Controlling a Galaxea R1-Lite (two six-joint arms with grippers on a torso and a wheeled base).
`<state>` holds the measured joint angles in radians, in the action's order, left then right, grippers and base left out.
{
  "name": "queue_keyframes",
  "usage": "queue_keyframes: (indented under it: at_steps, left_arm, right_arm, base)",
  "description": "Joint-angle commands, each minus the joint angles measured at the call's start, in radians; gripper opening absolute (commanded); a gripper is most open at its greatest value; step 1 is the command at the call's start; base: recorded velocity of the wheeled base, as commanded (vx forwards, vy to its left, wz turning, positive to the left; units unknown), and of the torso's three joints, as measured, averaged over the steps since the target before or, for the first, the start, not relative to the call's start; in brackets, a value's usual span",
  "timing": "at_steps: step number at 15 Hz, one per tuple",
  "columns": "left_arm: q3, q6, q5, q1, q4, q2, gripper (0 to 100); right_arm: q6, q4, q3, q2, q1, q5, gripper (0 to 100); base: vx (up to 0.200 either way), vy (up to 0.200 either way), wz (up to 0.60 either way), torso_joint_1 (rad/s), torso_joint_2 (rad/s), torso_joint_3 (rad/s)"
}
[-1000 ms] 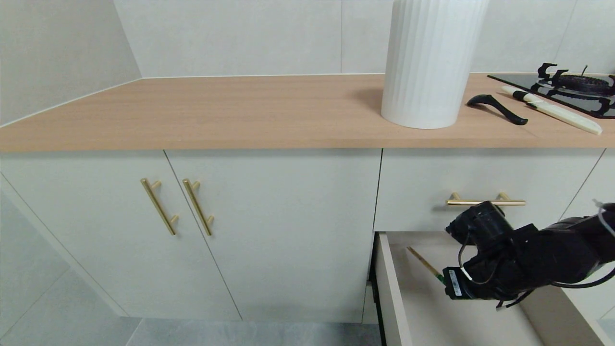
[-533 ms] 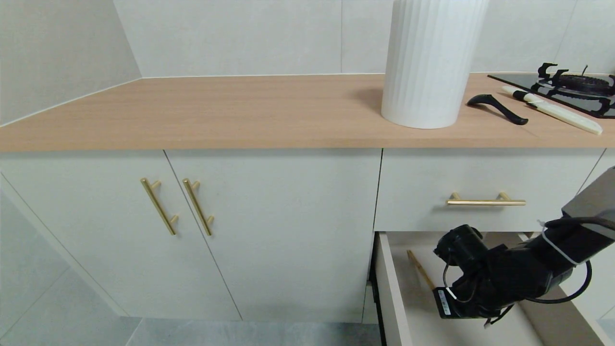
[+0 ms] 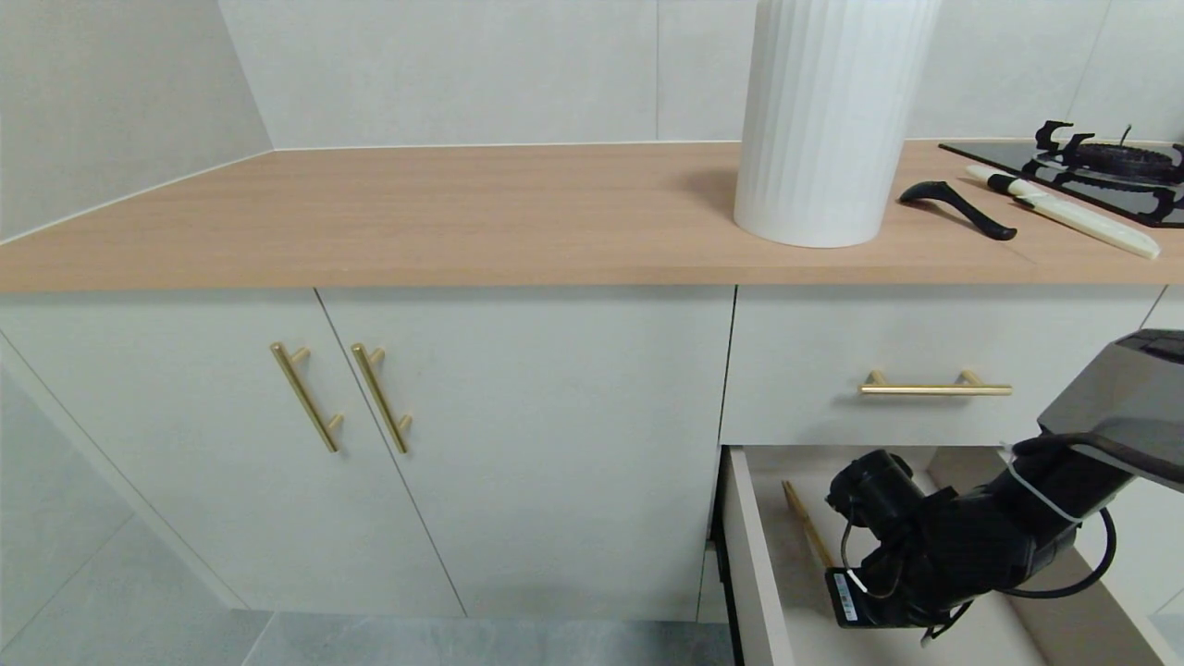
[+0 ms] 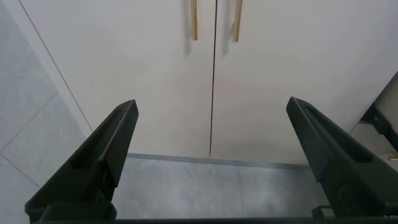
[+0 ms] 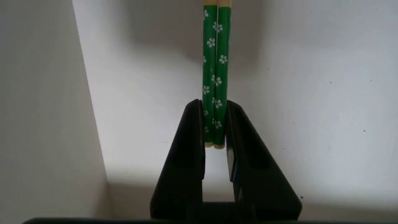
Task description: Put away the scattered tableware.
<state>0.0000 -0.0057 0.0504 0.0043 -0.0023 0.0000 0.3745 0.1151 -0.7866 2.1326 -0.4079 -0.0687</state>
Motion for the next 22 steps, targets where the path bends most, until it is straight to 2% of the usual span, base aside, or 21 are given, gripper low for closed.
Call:
queue_keyframes:
  at_steps: [1,6,9,11,14,15,18,22]
  left_arm:
    - [0.000,0.000,0.000,0.000,-0.001,0.000,100]
    - [0.000,0.000,0.000,0.000,-0.001,0.000,100]
    - [0.000,0.000,0.000,0.000,-0.001,0.000,100]
    - [0.000,0.000,0.000,0.000,-0.001,0.000,100]
    - [0.000,0.000,0.000,0.000,-0.001,0.000,100]
    - [0.000,0.000,0.000,0.000,0.001,0.000,100]
    - [0.000,0.000,0.000,0.000,-0.001,0.000,100]
    - [0.000,0.000,0.000,0.000,-0.001,0.000,100]
  right_arm:
    - [0.000,0.000,0.000,0.003,0.000,0.000,100]
    - [0.006,-0.003,0.001,-0.020,0.000,-0.002,100]
    - [0.001,-0.018,0.018,-0.201,0.001,0.001,100]
    - [-0.003,-0.124,0.003,-0.355,0.020,0.007,100]
    - [-0.012,-0.428,-0.145,-0.597,0.106,0.007,100]
    - [-0.032,-0.489,-0.180,-0.665,0.135,0.007,100]
    - [-0.140,-0.509,-0.198,-0.818,0.261,0.007,100]
    - [-0.161,-0.511,-0.210,-0.861,0.284,0.007,100]
  base:
    - [0.000,0.000,0.00,0.000,0.00,0.000]
    - [0.000,0.000,0.00,0.000,0.00,0.000]
    - [0.000,0.000,0.00,0.000,0.00,0.000]
    - [0.000,0.000,0.00,0.000,0.00,0.000]
    - [0.000,0.000,0.00,0.000,0.00,0.000]
    - [0.000,0.000,0.00,0.000,0.00,0.000]
    - [0.000,0.000,0.00,0.000,0.00,0.000]
    - [0.000,0.000,0.00,0.000,0.00,0.000]
